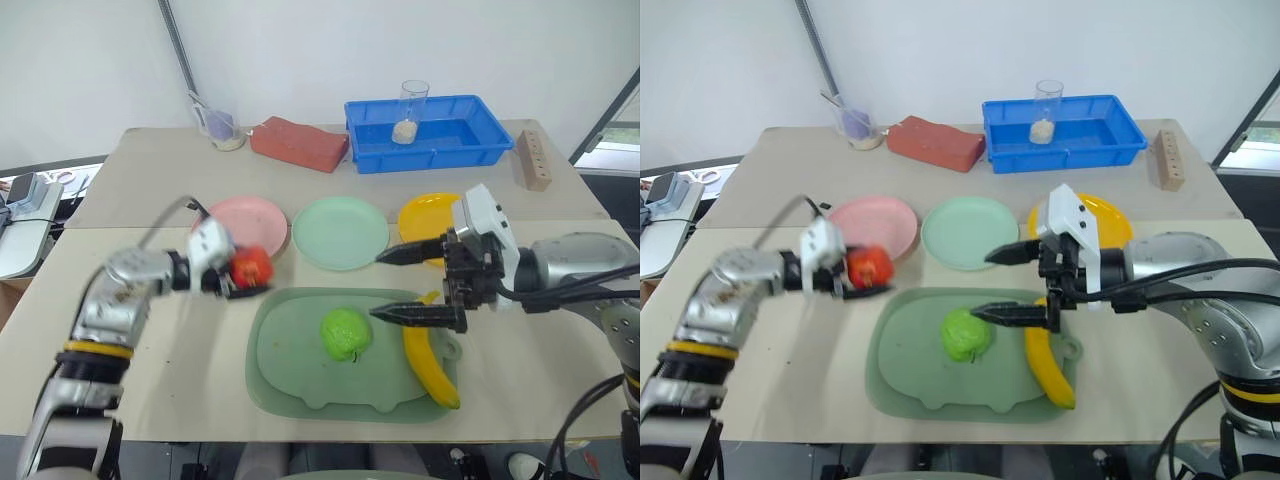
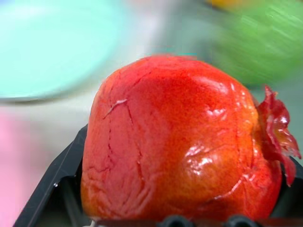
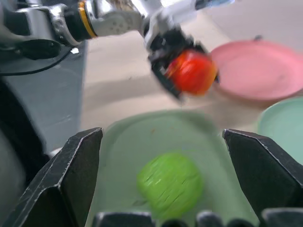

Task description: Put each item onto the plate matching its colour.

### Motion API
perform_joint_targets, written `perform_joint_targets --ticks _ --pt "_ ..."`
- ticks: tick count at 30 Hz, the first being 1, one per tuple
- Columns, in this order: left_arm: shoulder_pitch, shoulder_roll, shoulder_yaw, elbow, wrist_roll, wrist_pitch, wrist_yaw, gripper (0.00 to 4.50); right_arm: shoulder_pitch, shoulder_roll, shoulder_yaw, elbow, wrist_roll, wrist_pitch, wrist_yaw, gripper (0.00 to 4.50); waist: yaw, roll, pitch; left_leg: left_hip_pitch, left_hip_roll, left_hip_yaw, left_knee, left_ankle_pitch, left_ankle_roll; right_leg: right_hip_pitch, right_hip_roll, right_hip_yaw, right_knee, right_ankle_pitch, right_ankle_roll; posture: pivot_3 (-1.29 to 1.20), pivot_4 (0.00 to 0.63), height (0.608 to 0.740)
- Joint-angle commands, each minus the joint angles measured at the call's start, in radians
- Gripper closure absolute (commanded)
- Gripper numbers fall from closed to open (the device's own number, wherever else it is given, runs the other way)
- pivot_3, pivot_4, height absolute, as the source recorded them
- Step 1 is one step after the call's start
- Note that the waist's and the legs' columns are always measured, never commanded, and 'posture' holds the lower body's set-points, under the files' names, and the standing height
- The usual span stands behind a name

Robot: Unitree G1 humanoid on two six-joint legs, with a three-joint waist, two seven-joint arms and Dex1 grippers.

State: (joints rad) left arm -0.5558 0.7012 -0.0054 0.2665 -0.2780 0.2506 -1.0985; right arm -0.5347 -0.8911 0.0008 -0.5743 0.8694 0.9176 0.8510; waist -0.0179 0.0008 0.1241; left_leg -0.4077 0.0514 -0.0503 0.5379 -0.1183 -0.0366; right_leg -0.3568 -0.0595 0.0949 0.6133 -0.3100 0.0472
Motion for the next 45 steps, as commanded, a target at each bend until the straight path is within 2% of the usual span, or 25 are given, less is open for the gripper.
perform_joint_targets --ticks 1,5,6,9,13,15,18,23,26,31,35,38,42,45 --pt "-0.099 -0.036 0.067 0.167 0.034 -0.024 0.158 1.19 -0.071 0.058 0.049 0.039 -0.090 -0.024 -0.076 0.00 -0.001 0.000 0.000 0.000 0.000 0.000 0.000 0.000 0.000 0.000 0.000 0.000 -0.001 0.000 0.000 0.00 0.150 0.740" --pt "-0.175 -0.129 0.074 0.410 0.091 -0.150 0.291 1.19 -0.192 0.219 0.091 0.086 -0.108 0.027 -0.193 0.00 -0.004 0.003 -0.002 0.002 -0.001 0.000 0.001 0.002 0.002 0.002 0.000 0.001 0.002 0.005 0.009 0.00 0.150 0.740" --pt "-0.191 -0.147 0.069 0.458 0.107 -0.176 0.306 1.19 -0.207 0.237 0.098 0.088 -0.112 0.032 -0.199 0.00 -0.003 0.004 -0.002 0.002 -0.001 -0.001 -0.001 0.005 0.008 0.001 0.001 0.001 0.002 0.006 0.010 0.00 0.150 0.740" --pt "-0.254 -0.187 0.076 0.600 0.135 -0.233 0.366 1.19 -0.228 0.271 0.111 0.100 -0.127 0.032 -0.208 0.00 0.002 -0.002 -0.002 0.000 0.001 -0.005 -0.003 0.006 0.009 -0.001 0.005 0.001 0.004 0.005 0.010 0.00 0.150 0.740" --pt "-0.312 -0.216 0.083 0.738 0.150 -0.288 0.396 1.19 -0.224 0.281 0.125 0.097 -0.143 0.026 -0.204 0.00 0.006 -0.002 -0.002 -0.001 0.001 -0.004 -0.002 0.006 0.009 -0.001 0.006 0.000 0.004 0.005 0.010 0.00 0.150 0.740" --pt "-0.324 -0.219 0.082 0.772 0.155 -0.308 0.394 0.17 -0.221 0.280 0.123 0.095 -0.146 0.030 -0.202 0.00 0.005 -0.002 -0.002 0.000 0.001 -0.004 -0.002 0.006 0.009 -0.001 0.005 0.000 0.004 0.005 0.010 0.00 0.150 0.740" --pt "-0.329 -0.222 0.096 0.785 0.142 -0.319 0.361 0.05 -0.211 0.273 0.112 0.087 -0.144 0.037 -0.205 0.00 0.002 -0.002 -0.002 0.001 0.001 -0.004 -0.003 0.001 0.002 0.000 0.005 0.000 0.005 0.005 0.010 0.00 0.150 0.740" --pt "-0.340 -0.205 0.123 0.767 0.127 -0.322 0.330 0.05 -0.200 0.267 0.100 0.088 -0.150 0.035 -0.211 0.00 -0.001 -0.002 -0.002 0.001 0.001 -0.004 -0.003 0.001 0.002 -0.001 0.005 0.000 0.011 0.005 0.009 0.00 0.150 0.740" --pt "-0.340 -0.173 0.147 0.692 0.098 -0.292 0.277 0.05 -0.189 0.257 0.086 0.083 -0.150 0.037 -0.211 0.00 -0.002 -0.002 -0.002 0.001 0.001 -0.004 -0.003 0.002 0.002 -0.001 0.006 0.000 0.012 0.005 0.009 0.00 0.150 0.740" --pt "-0.297 -0.107 0.153 0.428 0.036 -0.182 0.157 0.05 -0.157 0.223 0.050 0.075 -0.143 0.040 -0.202 0.00 -0.004 -0.002 -0.002 0.000 0.001 -0.004 -0.003 0.002 0.002 0.000 0.005 0.001 0.012 0.005 0.009 0.00 0.150 0.740" --pt "-0.187 -0.036 0.063 0.034 -0.057 -0.005 -0.051 0.05 -0.085 0.148 0.005 0.049 -0.112 0.044 -0.141 0.00 -0.002 -0.001 -0.002 0.003 0.001 -0.003 -0.003 0.001 0.001 0.000 0.004 0.000 0.012 0.002 0.007 0.00 0.150 0.740" --pt "-0.122 -0.007 -0.020 -0.149 -0.088 0.054 -0.160 0.05 -0.021 0.084 -0.016 0.024 -0.105 0.018 -0.068 0.00 -0.001 -0.001 -0.002 0.003 0.001 -0.001 -0.003 0.001 0.001 0.001 0.002 0.000 0.011 -0.002 -0.001 0.00 0.150 0.740" --pt "-0.033 0.017 -0.142 -0.283 -0.068 0.013 -0.290 0.05 0.068 0.004 -0.050 -0.006 -0.100 -0.012 0.012 0.00 -0.003 -0.003 -0.002 0.004 0.001 -0.001 -0.001 0.001 0.001 0.001 0.002 0.001 0.011 -0.002 -0.002 0.00 0.150 0.740" --pt "0.003 -0.017 -0.192 -0.322 -0.076 -0.029 -0.328 0.05 0.151 -0.054 -0.095 -0.053 -0.078 -0.015 0.057 0.00 -0.003 -0.005 0.001 0.003 0.001 0.000 -0.001 0.001 0.002 0.000 0.002 0.001 0.011 -0.003 -0.002 0.00 0.150 0.740"
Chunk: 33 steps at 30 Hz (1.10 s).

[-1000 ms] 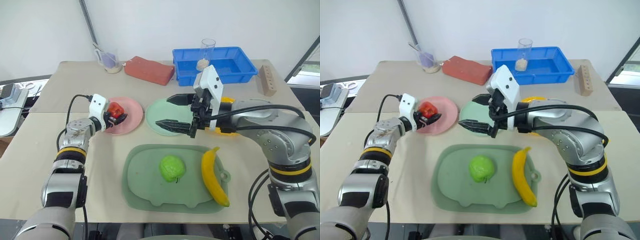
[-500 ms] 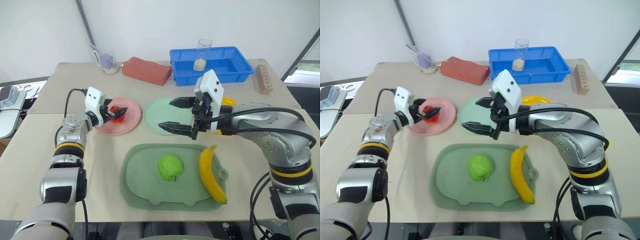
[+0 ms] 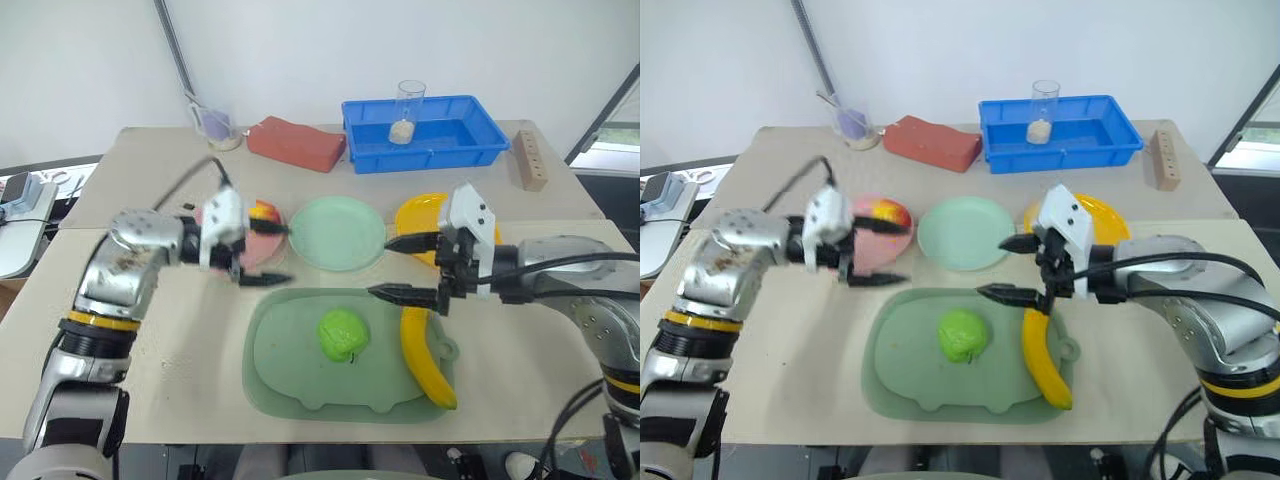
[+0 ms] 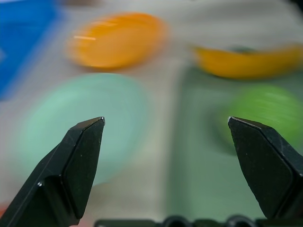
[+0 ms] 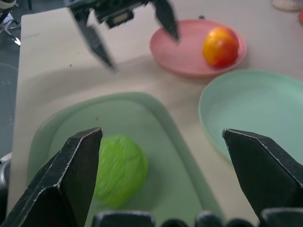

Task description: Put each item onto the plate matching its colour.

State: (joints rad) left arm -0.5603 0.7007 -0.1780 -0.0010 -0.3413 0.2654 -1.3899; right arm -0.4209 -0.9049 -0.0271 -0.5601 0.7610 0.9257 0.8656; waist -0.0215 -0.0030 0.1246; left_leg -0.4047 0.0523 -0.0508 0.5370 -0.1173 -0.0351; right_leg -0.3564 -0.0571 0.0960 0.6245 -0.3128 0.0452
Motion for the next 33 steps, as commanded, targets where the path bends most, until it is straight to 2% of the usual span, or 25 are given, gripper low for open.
perform_joint_targets --ticks 1,7,10,23,29,33 --pt "0.012 -0.030 -0.034 -0.060 -0.013 -0.059 -0.046 0.05 0.067 -0.057 -0.084 -0.086 0.044 -0.017 0.053 0.00 0.001 -0.001 0.001 0.000 0.000 0.000 0.000 0.000 0.000 0.000 0.000 0.000 0.000 0.000 0.000 0.00 0.150 0.740" --pt "0.021 -0.088 -0.091 -0.064 -0.002 -0.118 -0.085 0.05 0.193 -0.108 -0.146 -0.163 0.096 0.001 0.059 0.00 0.002 -0.002 0.001 0.000 0.000 0.000 0.002 0.000 0.000 0.000 0.000 0.000 -0.002 0.000 0.000 0.00 0.150 0.740" --pt "0.027 -0.119 -0.146 -0.024 0.053 -0.225 -0.109 0.05 0.226 -0.113 -0.153 -0.181 0.091 -0.007 0.041 0.00 0.001 -0.002 0.001 0.000 0.000 0.000 0.002 0.000 0.000 0.001 0.000 0.000 -0.003 0.000 0.000 0.00 0.150 0.740" --pt "-0.009 -0.267 -0.244 0.261 0.250 -0.562 -0.022 0.05 0.273 -0.143 -0.184 -0.228 0.152 -0.003 0.008 0.00 0.004 0.000 0.000 -0.002 -0.001 0.000 0.002 0.000 0.000 0.004 -0.001 0.000 -0.011 0.000 0.000 0.00 0.150 0.740" --pt "-0.014 -0.292 -0.251 0.334 0.288 -0.639 0.017 0.05 0.260 -0.147 -0.175 -0.218 0.159 -0.009 -0.004 0.00 0.008 0.001 0.000 -0.002 -0.001 0.000 0.002 0.000 0.000 0.005 -0.001 0.000 -0.011 0.000 0.000 0.00 0.150 0.740" --pt "-0.017 -0.295 -0.247 0.347 0.273 -0.653 0.021 1.14 0.252 -0.148 -0.165 -0.209 0.152 -0.015 -0.004 0.00 0.009 0.001 0.000 -0.003 -0.002 0.000 0.003 0.000 0.000 0.005 -0.002 0.000 -0.012 0.000 0.000 0.00 0.150 0.740"
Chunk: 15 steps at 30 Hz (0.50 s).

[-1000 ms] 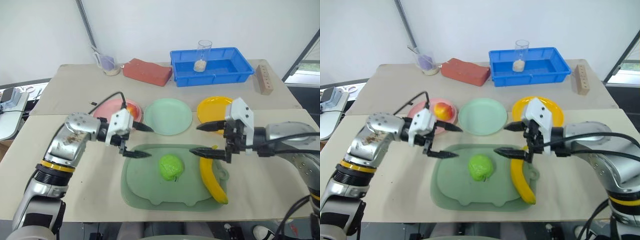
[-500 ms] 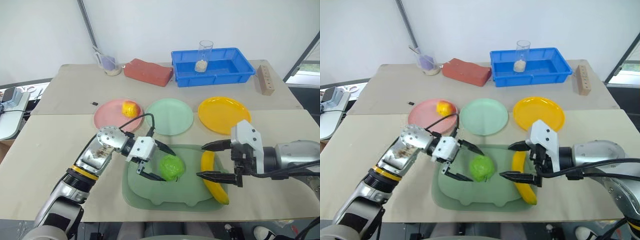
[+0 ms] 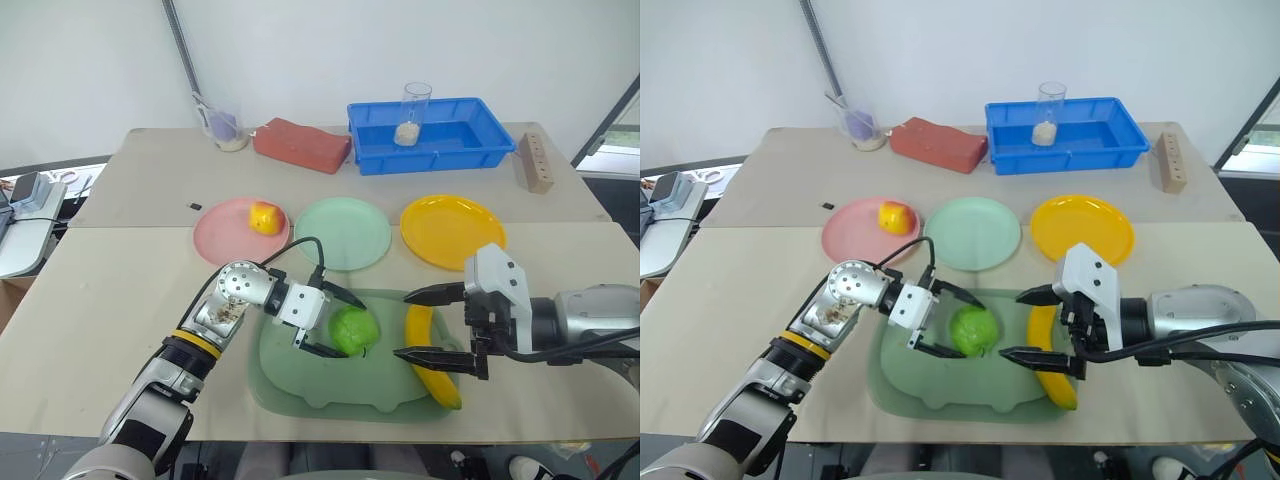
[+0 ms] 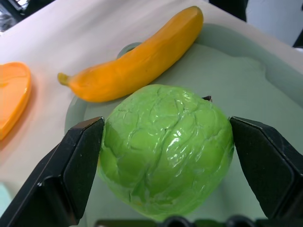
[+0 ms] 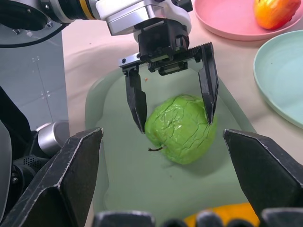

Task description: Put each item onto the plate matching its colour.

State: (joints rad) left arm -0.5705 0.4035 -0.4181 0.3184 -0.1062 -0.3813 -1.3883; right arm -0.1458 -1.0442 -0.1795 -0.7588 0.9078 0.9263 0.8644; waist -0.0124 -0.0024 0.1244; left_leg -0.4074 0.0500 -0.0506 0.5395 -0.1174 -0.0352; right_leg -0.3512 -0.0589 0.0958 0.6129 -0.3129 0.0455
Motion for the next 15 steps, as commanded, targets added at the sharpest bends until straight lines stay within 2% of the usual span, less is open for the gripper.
perform_joint_targets --ticks 1,3,8,12,15 --pt "-0.008 0.004 -0.006 0.029 0.036 -0.006 0.021 1.33 -0.028 -0.007 -0.010 -0.006 0.003 -0.017 -0.002 0.00 0.000 0.000 0.000 0.000 0.000 0.000 0.000 0.000 0.000 0.000 0.000 0.000 0.000 0.000 0.000 0.00 0.150 0.740" --pt "-0.013 0.008 0.000 0.031 0.032 -0.003 0.024 1.58 -0.037 -0.006 -0.003 0.000 0.000 -0.018 -0.001 0.00 -0.001 0.000 0.000 0.000 0.000 0.000 0.000 0.000 0.000 0.000 0.000 0.000 0.000 0.000 0.000 0.00 0.150 0.740" --pt "-0.024 0.038 0.034 0.006 -0.006 0.044 0.009 1.62 -0.058 -0.002 0.010 0.014 -0.004 -0.019 0.003 0.00 -0.003 0.000 0.000 0.000 0.000 0.000 0.000 0.000 0.000 0.000 0.000 0.000 0.000 0.000 0.000 0.00 0.150 0.740" --pt "-0.078 0.101 0.113 -0.022 -0.101 0.202 -0.020 1.62 -0.086 -0.001 0.006 0.033 0.003 -0.014 -0.001 0.00 -0.013 0.000 0.000 0.000 0.000 -0.001 0.000 0.000 0.000 -0.001 0.001 0.000 0.002 0.000 0.000 0.00 0.150 0.740" --pt "-0.170 0.144 0.175 0.068 -0.130 0.307 -0.027 1.62 -0.130 0.007 0.005 0.060 0.014 -0.007 -0.010 0.00 -0.019 0.000 0.000 0.000 0.000 -0.002 -0.001 0.000 0.000 -0.002 0.001 -0.001 0.004 0.000 0.000 0.00 0.150 0.740"
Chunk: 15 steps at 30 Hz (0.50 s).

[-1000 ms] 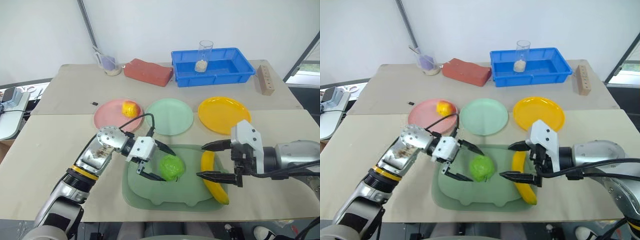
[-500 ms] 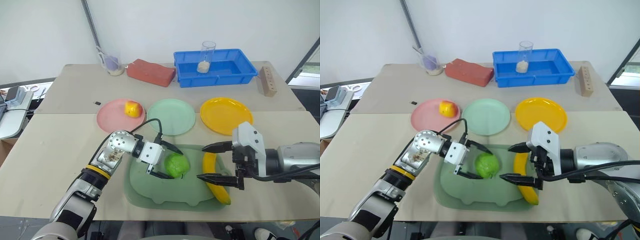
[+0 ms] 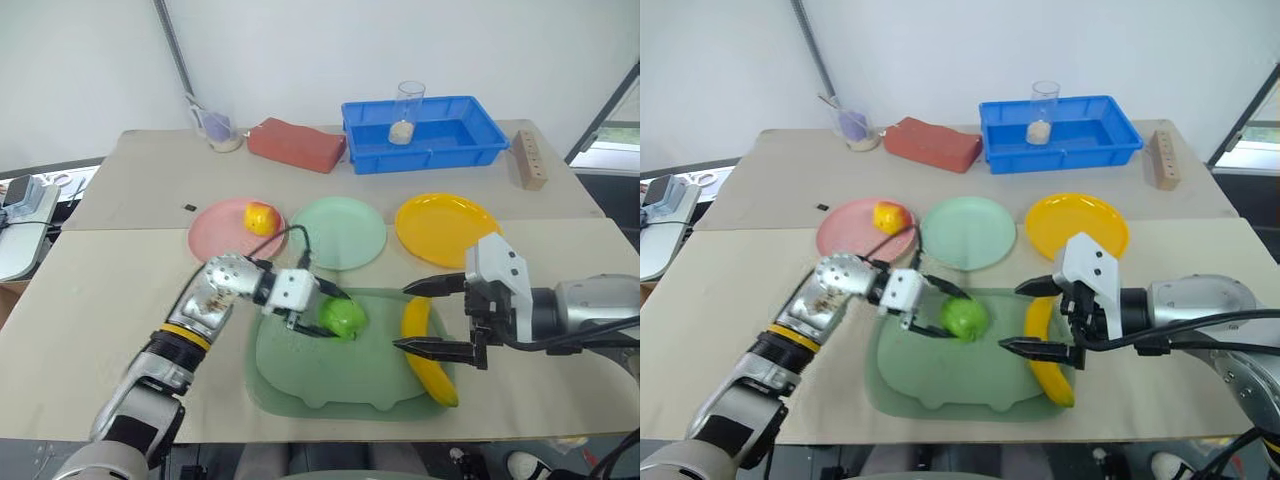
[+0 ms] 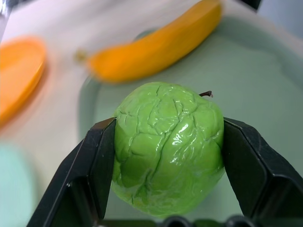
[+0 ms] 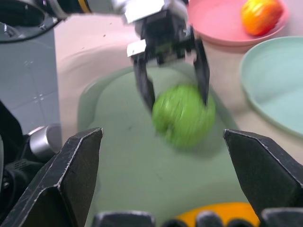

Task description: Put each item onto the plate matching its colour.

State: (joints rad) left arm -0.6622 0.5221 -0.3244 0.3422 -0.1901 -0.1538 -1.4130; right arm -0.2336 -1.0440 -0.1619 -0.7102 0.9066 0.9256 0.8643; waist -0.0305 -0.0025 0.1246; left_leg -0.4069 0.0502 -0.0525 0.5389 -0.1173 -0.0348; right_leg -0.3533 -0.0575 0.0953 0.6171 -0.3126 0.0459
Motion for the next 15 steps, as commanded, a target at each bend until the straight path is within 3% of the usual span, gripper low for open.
perform_joint_targets --ticks 1,7,15 --pt "-0.111 0.021 0.099 0.091 -0.044 0.092 0.016 1.62 -0.058 0.013 -0.010 0.022 0.017 -0.004 -0.017 0.00 -0.002 0.000 0.000 0.000 0.000 0.000 0.000 0.000 0.000 0.000 0.000 0.000 0.000 0.000 0.000 0.00 0.150 0.740" --pt "-0.289 -0.118 0.189 0.395 0.015 0.045 0.240 1.62 -0.206 0.107 0.055 0.115 -0.054 -0.007 -0.129 0.00 0.005 0.000 0.000 -0.002 -0.001 0.000 0.000 0.001 0.001 0.001 0.000 0.000 -0.004 0.001 0.002 0.00 0.150 0.740" --pt "-0.376 -0.251 0.181 0.694 0.140 -0.086 0.466 1.62 -0.352 0.198 0.134 0.203 -0.176 0.033 -0.282 0.00 0.009 0.001 0.000 -0.004 -0.001 -0.002 -0.002 0.005 0.008 0.000 0.002 0.001 -0.003 0.006 0.011 0.00 0.150 0.740"
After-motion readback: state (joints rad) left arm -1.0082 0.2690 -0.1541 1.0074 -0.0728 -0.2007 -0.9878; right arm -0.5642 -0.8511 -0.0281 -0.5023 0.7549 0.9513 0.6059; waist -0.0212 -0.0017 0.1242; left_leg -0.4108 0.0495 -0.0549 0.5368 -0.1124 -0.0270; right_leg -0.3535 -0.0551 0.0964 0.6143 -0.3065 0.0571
